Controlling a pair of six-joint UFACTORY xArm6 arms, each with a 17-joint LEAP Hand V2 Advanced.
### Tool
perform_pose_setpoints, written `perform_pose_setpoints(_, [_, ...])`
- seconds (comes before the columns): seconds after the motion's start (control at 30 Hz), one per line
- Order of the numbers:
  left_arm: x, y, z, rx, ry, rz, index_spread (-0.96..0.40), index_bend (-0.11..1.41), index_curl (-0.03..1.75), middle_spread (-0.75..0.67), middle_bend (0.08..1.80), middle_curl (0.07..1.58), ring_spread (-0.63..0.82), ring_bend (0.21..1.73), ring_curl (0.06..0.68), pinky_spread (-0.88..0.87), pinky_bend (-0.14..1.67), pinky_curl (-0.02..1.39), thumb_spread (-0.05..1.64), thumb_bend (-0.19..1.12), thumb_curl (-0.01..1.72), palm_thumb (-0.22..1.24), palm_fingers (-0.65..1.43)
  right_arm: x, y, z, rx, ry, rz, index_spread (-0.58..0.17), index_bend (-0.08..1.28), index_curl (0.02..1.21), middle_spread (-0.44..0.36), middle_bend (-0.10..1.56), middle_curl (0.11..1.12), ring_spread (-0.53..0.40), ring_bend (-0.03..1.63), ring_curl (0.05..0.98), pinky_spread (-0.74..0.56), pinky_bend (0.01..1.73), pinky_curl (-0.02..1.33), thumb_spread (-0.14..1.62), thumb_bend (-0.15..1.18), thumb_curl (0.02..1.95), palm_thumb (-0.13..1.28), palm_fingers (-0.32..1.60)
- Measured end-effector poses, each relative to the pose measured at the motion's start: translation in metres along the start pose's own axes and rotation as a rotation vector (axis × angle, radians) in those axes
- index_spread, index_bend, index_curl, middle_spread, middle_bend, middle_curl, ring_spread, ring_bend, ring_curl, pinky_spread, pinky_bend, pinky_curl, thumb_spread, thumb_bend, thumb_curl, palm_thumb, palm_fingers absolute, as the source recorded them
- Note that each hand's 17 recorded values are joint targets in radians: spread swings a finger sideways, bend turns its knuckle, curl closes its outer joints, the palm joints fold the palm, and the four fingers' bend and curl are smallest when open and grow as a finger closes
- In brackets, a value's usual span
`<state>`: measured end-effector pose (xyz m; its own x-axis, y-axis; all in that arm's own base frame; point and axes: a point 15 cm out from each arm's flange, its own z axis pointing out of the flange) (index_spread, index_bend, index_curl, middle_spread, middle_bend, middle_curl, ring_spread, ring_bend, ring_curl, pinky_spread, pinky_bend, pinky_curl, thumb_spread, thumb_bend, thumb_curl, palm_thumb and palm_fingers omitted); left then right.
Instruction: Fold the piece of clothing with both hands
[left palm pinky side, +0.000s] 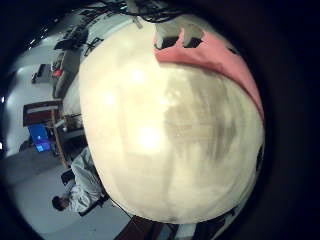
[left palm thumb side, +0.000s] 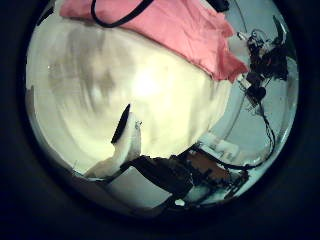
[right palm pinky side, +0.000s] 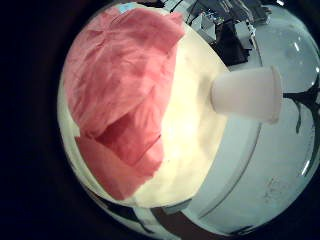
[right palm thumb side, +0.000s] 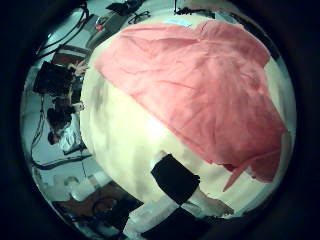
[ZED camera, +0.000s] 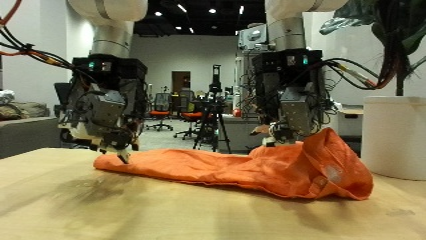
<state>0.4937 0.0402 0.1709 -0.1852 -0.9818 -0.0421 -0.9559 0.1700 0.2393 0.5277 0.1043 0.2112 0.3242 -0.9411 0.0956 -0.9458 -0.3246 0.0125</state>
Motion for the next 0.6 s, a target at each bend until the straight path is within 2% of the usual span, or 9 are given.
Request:
perform_pose_setpoints(0.2, [0.005, -0.029, 0.013, -0.009, -0.019, 0.058, 0.03, 0.17, 0.32, 0.28, 0.17, 0.26, 0.51, 0.37, 0.265, 0.53, 0.31, 0.31, 1.23, -0.01, 0.30, 0.50, -0.04, -0.010, 0.018, 0.022, -0.055, -0.004, -0.019, -0.377, 0.27, 0.39, -0.078, 0.32, 0.34, 0.104, 0.36, 0.210, 0.29, 0.32, 0.32, 1.27, -0.02, 0.23, 0.33, 0.15])
perform_pose_setpoints(0.33, [0.005, -0.045, 0.014, -0.003, -0.041, 0.063, 0.01, 0.15, 0.31, 0.29, 0.17, 0.25, 0.52, 0.37, 0.264, 0.54, 0.32, 0.31, 1.25, -0.02, 0.29, 0.49, -0.05, -0.006, 0.025, 0.035, -0.071, -0.007, -0.013, -0.373, 0.24, 0.38, -0.066, 0.30, 0.34, 0.109, 0.33, 0.205, 0.29, 0.29, 0.31, 1.27, -0.02, 0.23, 0.32, 0.18])
perform_pose_setpoints(0.6, [-0.006, -0.026, 0.037, -0.168, -0.118, 0.052, 0.01, 0.15, 0.29, 0.27, 0.19, 0.26, 0.51, 0.37, 0.261, 0.54, 0.30, 0.30, 1.25, -0.03, 0.27, 0.40, -0.03, 0.000, 0.030, 0.043, -0.072, -0.009, -0.001, -0.374, 0.20, 0.37, -0.047, 0.25, 0.33, 0.101, 0.27, 0.201, 0.29, 0.23, 0.30, 1.27, -0.01, 0.23, 0.31, 0.22])
